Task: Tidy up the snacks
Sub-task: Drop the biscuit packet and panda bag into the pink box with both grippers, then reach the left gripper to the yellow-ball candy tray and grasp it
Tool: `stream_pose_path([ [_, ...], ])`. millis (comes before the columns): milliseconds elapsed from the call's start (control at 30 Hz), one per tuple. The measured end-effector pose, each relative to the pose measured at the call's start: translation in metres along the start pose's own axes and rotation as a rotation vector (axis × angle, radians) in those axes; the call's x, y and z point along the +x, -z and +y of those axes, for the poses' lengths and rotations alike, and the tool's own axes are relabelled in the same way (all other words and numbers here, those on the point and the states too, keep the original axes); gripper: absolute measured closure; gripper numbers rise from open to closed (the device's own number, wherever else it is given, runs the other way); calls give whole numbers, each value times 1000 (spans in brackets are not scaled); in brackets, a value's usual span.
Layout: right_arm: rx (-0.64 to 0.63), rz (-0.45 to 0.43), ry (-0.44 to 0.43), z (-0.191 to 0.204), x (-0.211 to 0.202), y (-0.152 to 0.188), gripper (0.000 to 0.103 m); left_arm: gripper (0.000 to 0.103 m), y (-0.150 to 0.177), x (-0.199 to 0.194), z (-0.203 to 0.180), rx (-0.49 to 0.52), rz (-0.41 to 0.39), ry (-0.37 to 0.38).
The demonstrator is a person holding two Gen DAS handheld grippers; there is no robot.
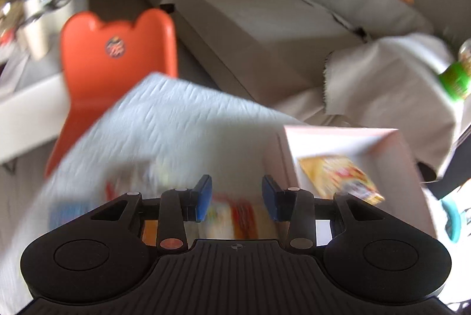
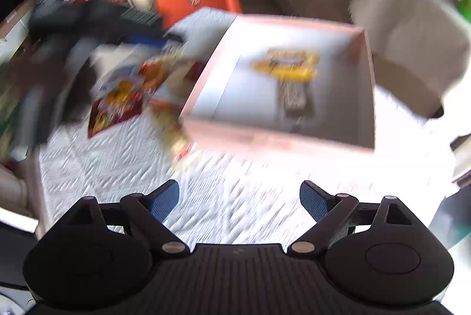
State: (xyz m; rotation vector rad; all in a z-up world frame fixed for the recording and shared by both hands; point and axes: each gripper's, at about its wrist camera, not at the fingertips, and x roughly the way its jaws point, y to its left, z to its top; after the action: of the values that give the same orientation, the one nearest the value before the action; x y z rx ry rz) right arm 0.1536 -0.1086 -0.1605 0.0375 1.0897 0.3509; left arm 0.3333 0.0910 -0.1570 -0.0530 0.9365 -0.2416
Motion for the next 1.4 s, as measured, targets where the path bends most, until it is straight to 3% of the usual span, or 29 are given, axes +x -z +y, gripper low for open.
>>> stream_pose_path([
  [133, -15, 51, 28, 22, 19, 30, 13, 62, -5, 51, -10, 134, 110, 22],
  [167, -13, 55, 40, 25, 26, 33, 13, 72, -1, 55, -8, 143, 130, 48],
  [200, -2, 58, 47, 26, 33, 35, 13, 80, 2, 54, -3, 110, 122, 101],
  [267, 41, 47, 52, 25, 44, 33, 13, 80, 14, 51, 1, 124, 164, 158],
  [400, 131, -13, 27, 24, 62, 16, 13, 77, 60, 23, -1, 437, 185, 187],
  [500, 138, -17, 9, 34, 84, 0, 13, 77, 82, 1, 16, 485, 209, 179],
  [633, 35, -36, -5, 70, 108, -17, 11, 78, 96, -26, 62, 334, 165, 129],
  [867, -205, 17, -171, 137, 114, -14, 11, 78, 116, -96, 130, -138, 9, 99],
  [933, -278, 45, -219, 150, 105, -6, 11, 78, 126, -111, 144, -220, -2, 79],
  [1067, -302, -48, -127, 158, 85, -6, 11, 78, 150, -132, 156, -275, -9, 28],
  [1200, -263, -142, 7, 150, 95, -40, 11, 78, 167, -151, 174, -363, -59, 28],
  [1300, -221, -153, 19, 144, 112, -72, 11, 78, 164, -158, 201, -425, -128, -39],
  [1400, -188, -163, 0, 141, 121, -90, 11, 78, 145, -142, 238, -486, -143, -106],
])
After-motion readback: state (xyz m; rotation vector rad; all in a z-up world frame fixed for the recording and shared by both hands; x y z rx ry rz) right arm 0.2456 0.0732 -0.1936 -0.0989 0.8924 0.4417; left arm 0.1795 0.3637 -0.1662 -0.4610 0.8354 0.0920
